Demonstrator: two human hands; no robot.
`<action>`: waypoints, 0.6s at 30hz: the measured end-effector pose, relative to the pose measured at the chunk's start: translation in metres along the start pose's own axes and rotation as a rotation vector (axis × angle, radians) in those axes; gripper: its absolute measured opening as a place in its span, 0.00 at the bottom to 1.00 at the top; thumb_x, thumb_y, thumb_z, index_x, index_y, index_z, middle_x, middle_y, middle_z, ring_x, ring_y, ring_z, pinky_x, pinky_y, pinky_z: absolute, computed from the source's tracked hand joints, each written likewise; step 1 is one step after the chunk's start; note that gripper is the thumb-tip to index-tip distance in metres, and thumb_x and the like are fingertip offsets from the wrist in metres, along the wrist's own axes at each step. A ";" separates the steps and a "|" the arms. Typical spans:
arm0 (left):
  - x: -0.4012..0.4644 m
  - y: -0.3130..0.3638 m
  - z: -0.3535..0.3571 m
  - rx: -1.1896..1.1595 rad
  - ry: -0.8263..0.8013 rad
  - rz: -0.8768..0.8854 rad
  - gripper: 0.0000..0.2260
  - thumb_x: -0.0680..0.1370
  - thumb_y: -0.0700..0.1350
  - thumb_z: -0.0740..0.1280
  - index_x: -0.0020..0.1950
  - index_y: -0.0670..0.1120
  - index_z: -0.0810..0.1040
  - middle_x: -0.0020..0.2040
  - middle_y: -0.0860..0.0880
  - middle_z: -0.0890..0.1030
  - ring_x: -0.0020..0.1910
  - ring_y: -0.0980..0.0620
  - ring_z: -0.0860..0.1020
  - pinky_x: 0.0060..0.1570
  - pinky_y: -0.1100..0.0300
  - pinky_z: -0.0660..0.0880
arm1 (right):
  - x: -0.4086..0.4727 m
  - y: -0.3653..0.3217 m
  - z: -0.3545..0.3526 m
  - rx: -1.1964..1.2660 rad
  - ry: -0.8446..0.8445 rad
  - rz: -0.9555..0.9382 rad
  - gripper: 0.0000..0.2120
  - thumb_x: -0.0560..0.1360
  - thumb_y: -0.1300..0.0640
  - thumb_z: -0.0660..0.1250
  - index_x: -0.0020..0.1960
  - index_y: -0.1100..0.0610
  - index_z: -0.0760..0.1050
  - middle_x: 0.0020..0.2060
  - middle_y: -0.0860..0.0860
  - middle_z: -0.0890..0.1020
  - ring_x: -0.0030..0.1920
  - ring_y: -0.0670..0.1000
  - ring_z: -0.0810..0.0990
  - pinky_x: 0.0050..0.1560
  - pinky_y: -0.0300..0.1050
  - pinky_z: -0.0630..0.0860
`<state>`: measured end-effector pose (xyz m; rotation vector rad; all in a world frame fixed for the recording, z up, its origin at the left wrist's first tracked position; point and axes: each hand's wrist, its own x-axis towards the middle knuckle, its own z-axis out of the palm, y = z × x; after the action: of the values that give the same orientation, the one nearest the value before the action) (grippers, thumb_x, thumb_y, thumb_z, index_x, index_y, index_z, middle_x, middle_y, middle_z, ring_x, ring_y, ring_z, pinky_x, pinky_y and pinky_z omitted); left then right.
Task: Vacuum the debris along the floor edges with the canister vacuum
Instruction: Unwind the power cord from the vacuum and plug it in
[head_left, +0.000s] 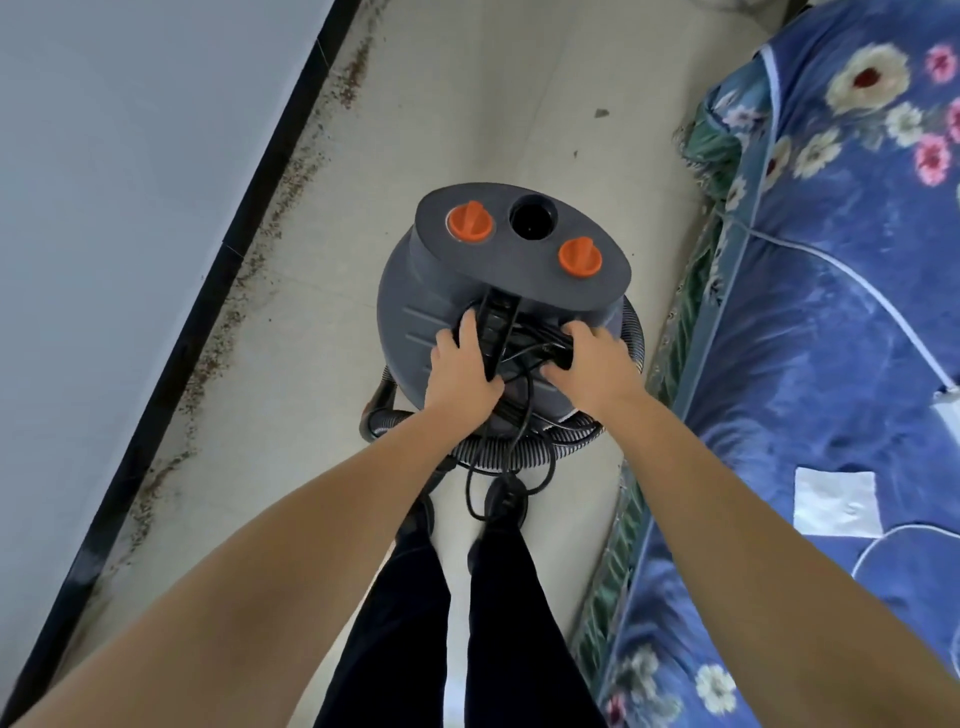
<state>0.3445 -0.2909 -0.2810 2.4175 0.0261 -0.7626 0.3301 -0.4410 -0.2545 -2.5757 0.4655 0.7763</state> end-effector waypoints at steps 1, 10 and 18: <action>0.000 -0.001 0.000 -0.040 0.002 0.014 0.35 0.75 0.41 0.67 0.76 0.47 0.51 0.67 0.40 0.63 0.65 0.39 0.65 0.60 0.48 0.68 | 0.000 0.003 0.002 -0.047 -0.003 0.026 0.28 0.76 0.50 0.66 0.71 0.56 0.62 0.66 0.59 0.70 0.66 0.63 0.66 0.61 0.56 0.68; 0.009 -0.007 -0.011 -0.442 -0.169 -0.146 0.27 0.75 0.41 0.68 0.70 0.45 0.59 0.49 0.50 0.74 0.43 0.52 0.74 0.38 0.61 0.71 | -0.005 0.040 0.005 -0.023 -0.200 0.137 0.18 0.73 0.55 0.66 0.61 0.59 0.70 0.51 0.57 0.78 0.51 0.58 0.77 0.48 0.47 0.73; -0.043 0.008 -0.038 -0.301 -0.128 0.010 0.26 0.77 0.42 0.63 0.74 0.49 0.59 0.69 0.45 0.64 0.64 0.47 0.69 0.60 0.60 0.66 | -0.060 0.044 -0.017 0.520 -0.456 0.252 0.02 0.71 0.63 0.67 0.40 0.59 0.74 0.34 0.54 0.77 0.34 0.52 0.77 0.32 0.39 0.76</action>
<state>0.3297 -0.2698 -0.2287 2.0806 0.0721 -0.8428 0.2719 -0.4753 -0.2193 -1.8161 0.7362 1.1190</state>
